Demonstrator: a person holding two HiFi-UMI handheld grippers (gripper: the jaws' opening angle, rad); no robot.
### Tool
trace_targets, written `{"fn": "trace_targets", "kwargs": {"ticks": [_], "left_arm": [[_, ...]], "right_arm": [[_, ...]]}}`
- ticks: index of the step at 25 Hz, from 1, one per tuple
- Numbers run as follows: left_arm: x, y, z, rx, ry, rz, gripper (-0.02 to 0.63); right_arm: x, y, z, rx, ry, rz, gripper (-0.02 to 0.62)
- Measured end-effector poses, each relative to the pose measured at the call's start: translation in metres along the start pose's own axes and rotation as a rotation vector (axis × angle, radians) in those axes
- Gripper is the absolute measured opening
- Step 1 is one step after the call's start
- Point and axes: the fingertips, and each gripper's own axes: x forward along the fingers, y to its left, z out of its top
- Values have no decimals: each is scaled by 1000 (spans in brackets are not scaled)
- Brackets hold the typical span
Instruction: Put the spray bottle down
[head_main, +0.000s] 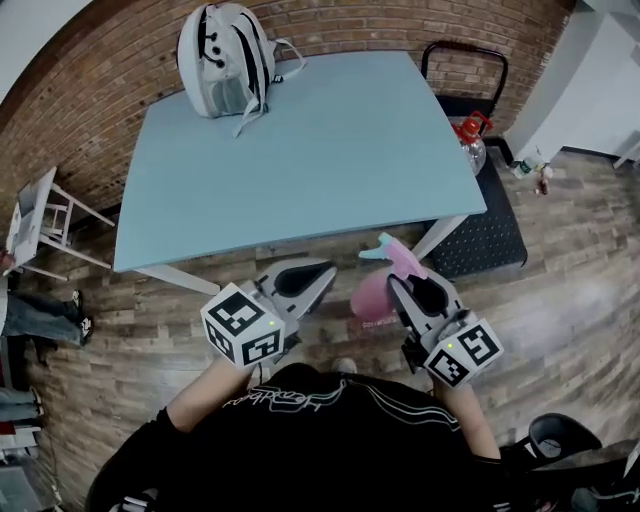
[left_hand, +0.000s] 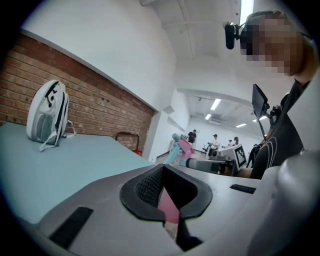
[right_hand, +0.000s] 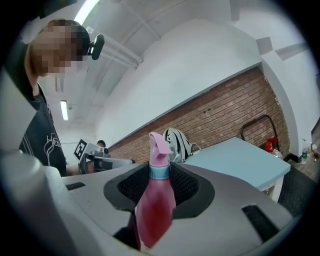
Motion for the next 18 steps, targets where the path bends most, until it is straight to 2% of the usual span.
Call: {"fn": "trace_targets", "kwargs": {"ticks": [3,9,18], "left_arm": [[2,7,0,-4,2,19,8],[7,23,8,-3,-16,14,8],[33,86,25,-48,-42,-12,8]], "right_arm": [[8,-7,0,-30,5,-3,129],[28,-17,11,-21,-14,-2,129],[86,-49,24,-44,17,-15,128]]}}
